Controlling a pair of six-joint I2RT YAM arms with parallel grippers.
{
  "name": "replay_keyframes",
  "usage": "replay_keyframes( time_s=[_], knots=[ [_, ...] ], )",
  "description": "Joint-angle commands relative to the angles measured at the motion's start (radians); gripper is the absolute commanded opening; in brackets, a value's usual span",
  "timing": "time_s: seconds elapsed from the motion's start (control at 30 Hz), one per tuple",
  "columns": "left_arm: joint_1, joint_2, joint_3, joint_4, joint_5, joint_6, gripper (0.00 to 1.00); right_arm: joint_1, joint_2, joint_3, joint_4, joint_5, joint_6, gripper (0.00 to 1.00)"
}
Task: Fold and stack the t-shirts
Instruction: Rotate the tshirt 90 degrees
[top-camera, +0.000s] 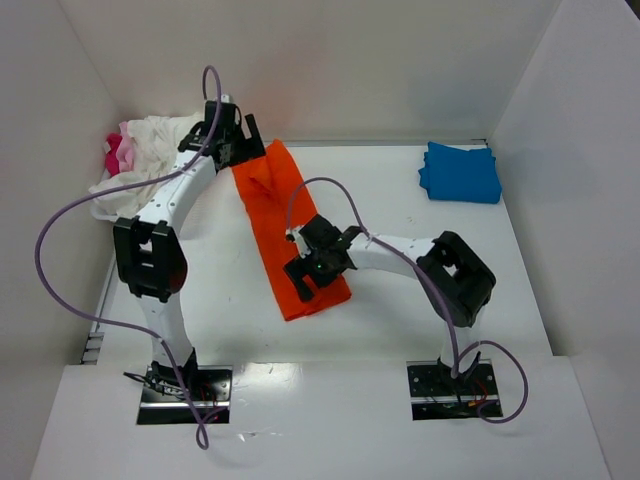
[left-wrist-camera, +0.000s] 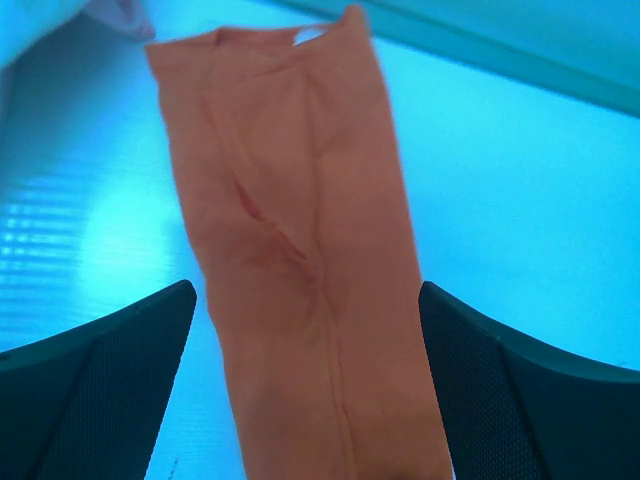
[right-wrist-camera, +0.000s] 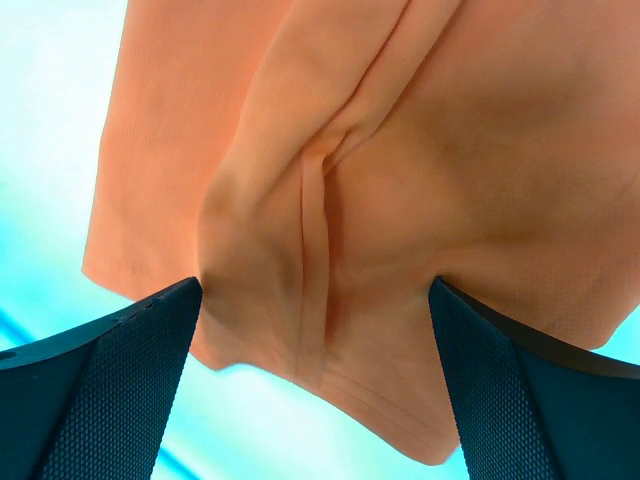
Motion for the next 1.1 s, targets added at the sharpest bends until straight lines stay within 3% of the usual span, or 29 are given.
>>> replay_keyframes(
  time_s=[0.0,0.2,0.37,0.67,1.07],
  knots=[
    [0.025,0.009,-0.101,0.033,0.023,-0.026,1.00,0.072,0.015,0.005,0.051,-0.088,0.086,1.00],
    [0.034,0.086,-0.113,0.067,0.044,-0.037,1.00,0.135,0.015,-0.009,0.111,-0.117,0.145,1.00],
    [0.034,0.175,-0.053,0.102,0.085,-0.037,1.00,0.141,-0.080,0.039,0.049,0.074,0.145,1.00],
    [0.044,0.303,0.025,0.170,0.184,-0.028,1.00,-0.011,-0.330,0.120,-0.016,0.233,0.111,1.00],
    [-0.010,0.510,0.228,0.062,0.173,-0.010,1.00,-0.127,-0.418,0.044,0.037,0.351,0.111,1.00]
  ],
)
